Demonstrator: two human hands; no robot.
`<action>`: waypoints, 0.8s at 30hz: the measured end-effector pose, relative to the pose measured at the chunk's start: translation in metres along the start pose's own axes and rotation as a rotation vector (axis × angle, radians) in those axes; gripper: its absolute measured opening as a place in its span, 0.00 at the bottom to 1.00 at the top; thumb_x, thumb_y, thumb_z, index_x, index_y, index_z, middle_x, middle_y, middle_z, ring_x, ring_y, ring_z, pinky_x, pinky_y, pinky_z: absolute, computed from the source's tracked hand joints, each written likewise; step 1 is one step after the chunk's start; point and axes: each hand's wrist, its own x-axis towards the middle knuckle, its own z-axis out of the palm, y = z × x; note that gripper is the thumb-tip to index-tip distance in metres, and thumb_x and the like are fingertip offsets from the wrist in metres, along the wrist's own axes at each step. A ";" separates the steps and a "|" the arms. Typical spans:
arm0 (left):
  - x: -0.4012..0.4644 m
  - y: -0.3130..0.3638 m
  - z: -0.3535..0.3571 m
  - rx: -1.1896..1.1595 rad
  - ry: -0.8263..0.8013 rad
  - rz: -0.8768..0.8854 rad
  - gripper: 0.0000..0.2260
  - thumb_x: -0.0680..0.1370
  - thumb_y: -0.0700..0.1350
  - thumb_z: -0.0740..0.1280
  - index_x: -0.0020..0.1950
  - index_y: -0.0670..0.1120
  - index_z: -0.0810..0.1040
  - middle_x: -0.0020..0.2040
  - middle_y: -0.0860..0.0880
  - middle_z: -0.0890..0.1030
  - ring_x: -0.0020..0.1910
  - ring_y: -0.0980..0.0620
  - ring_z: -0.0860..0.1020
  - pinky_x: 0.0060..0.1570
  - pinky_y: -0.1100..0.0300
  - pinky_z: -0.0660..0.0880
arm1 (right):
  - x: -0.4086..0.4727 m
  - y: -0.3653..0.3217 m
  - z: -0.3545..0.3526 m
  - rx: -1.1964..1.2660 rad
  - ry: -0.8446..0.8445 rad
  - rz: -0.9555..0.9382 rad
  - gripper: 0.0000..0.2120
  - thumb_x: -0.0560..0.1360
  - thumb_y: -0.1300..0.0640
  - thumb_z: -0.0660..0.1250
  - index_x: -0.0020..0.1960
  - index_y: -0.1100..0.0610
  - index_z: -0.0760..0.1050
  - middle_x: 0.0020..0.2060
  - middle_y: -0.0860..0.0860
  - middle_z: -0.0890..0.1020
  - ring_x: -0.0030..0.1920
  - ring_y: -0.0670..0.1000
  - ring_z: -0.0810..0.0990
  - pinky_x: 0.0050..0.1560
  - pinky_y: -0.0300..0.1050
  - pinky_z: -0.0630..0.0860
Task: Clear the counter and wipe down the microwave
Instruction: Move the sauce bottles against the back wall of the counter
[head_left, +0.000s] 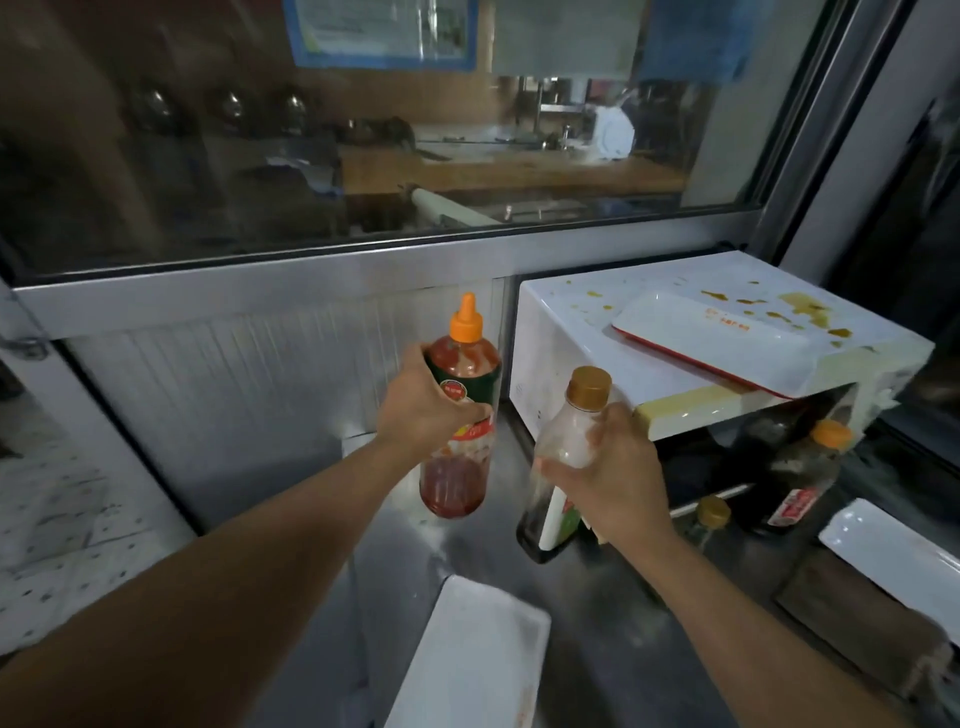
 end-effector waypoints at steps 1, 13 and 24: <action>0.007 -0.004 -0.001 -0.001 -0.011 0.003 0.38 0.58 0.52 0.81 0.62 0.50 0.66 0.52 0.55 0.75 0.49 0.53 0.74 0.47 0.58 0.74 | 0.003 -0.002 0.006 -0.003 0.023 0.012 0.31 0.60 0.45 0.77 0.54 0.56 0.68 0.43 0.46 0.70 0.46 0.51 0.73 0.43 0.48 0.76; 0.101 -0.036 0.030 -0.047 -0.119 0.015 0.40 0.58 0.54 0.81 0.64 0.48 0.66 0.61 0.48 0.77 0.59 0.45 0.76 0.58 0.46 0.75 | 0.028 -0.020 0.065 -0.117 0.136 0.212 0.32 0.62 0.42 0.74 0.58 0.54 0.66 0.49 0.50 0.77 0.48 0.52 0.78 0.49 0.47 0.76; 0.162 -0.050 0.088 -0.071 -0.030 -0.013 0.40 0.56 0.54 0.81 0.62 0.49 0.64 0.58 0.49 0.77 0.55 0.46 0.77 0.48 0.55 0.73 | 0.067 -0.007 0.097 -0.062 0.121 0.264 0.25 0.61 0.43 0.72 0.51 0.48 0.64 0.42 0.45 0.74 0.43 0.48 0.77 0.42 0.47 0.76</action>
